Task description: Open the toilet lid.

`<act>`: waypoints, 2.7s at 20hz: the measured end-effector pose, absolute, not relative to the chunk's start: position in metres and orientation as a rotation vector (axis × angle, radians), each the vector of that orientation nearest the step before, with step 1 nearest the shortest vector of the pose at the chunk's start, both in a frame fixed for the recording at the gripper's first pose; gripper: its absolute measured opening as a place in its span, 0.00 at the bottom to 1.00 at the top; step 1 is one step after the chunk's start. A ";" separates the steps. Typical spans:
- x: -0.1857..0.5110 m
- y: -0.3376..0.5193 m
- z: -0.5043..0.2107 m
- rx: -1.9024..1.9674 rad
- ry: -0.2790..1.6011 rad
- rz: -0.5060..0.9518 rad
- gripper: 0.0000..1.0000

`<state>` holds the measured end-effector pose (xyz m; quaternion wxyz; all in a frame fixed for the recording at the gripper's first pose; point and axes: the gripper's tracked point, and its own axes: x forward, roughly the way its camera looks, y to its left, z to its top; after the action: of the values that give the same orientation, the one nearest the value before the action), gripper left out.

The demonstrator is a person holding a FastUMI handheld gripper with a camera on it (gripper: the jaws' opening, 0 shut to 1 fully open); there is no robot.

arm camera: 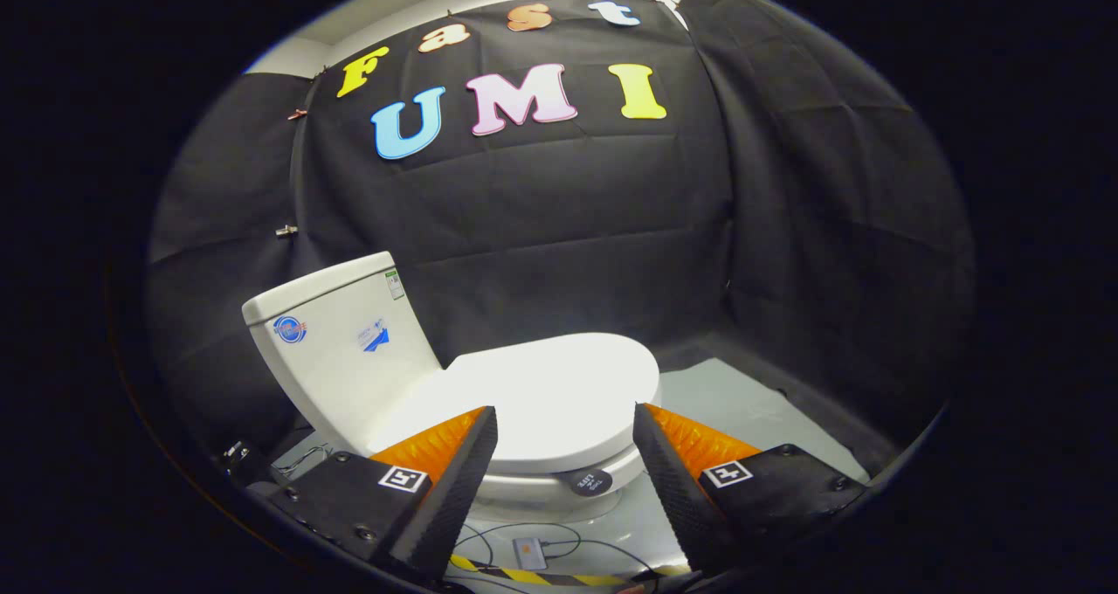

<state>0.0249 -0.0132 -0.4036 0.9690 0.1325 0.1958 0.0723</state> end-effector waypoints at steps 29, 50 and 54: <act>0.060 -0.021 -0.578 1.184 0.912 0.136 0.95; 0.067 -0.004 -0.544 1.069 0.930 0.140 0.11; 0.073 0.006 -0.498 0.956 0.899 0.120 0.11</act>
<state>0.0730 0.0064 -0.4984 0.7905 0.4443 0.4178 0.0556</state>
